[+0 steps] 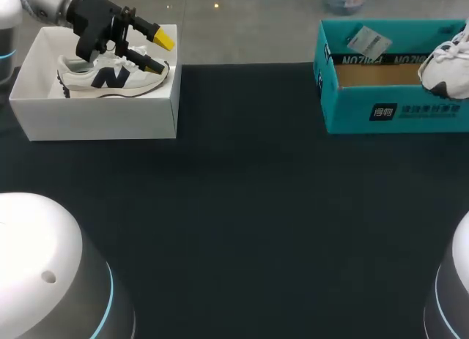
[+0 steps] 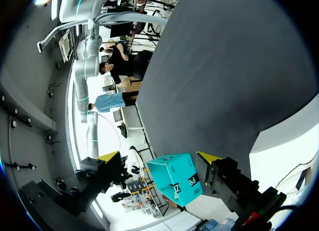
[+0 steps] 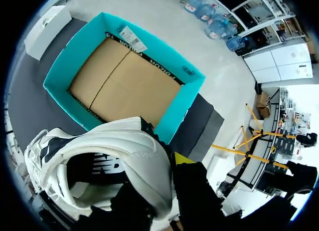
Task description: Take the shoe out of the shoebox, open the shoe tongue, remove and reinsert the insole, then place the shoe into the shoebox
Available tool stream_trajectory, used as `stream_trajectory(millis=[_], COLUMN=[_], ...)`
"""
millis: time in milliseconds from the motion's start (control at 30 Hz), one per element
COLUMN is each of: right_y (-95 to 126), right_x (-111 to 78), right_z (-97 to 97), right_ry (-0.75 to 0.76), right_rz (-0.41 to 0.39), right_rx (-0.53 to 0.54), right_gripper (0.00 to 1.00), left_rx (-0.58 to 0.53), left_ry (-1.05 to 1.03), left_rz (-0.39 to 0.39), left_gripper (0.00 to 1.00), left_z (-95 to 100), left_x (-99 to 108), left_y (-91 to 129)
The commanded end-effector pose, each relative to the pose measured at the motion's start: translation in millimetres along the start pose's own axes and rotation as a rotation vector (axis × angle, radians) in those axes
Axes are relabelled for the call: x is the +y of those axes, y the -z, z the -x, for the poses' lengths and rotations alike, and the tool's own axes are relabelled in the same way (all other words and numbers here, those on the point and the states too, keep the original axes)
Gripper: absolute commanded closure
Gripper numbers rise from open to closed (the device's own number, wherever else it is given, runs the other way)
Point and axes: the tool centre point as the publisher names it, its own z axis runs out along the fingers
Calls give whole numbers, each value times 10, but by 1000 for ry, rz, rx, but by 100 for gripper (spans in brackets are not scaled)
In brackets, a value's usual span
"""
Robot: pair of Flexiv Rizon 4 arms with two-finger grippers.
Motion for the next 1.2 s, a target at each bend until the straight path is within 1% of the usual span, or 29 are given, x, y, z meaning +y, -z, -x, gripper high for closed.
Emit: stream_trajectory(millis=[33,600,633,667,700,733,767,833,967,1200], right_y=[63,63,54,42,31,34,34,24,8,-107], right_x=[54,54,74,97,114,132,147,158,137,60], right_z=[15,15,14,9,16,1,-4,-22,-42,-51], right_ry=[-629,-629,-656,-704,-738,-737,-769,-755,-785,-883], right_rz=[-156,-156,-144,-158,-146,-135,-124,-117,-101,-70], right_rx=[45,45,41,30,8,5,6,-10,-43,-45], right_gripper=[100,100,100,100,100,100,100,100,100,100], left_rx=[2,2,2,2,2,2,2,2,2,2], left_ry=[-1,-1,-1,-1,-1,-1,-1,-1,-1,-1], left_rz=[-1,-1,-1,-1,-1,-1,-1,-1,-1,-1], left_gripper=[0,0,0,0,0,0,0,0,0,0], left_z=[3,3,3,3,3,3,3,3,3,3], left_x=[-2,-2,-2,-2,-2,-2,-2,-2,-2,-2], left_y=[4,4,4,4,4,4,4,4,4,4])
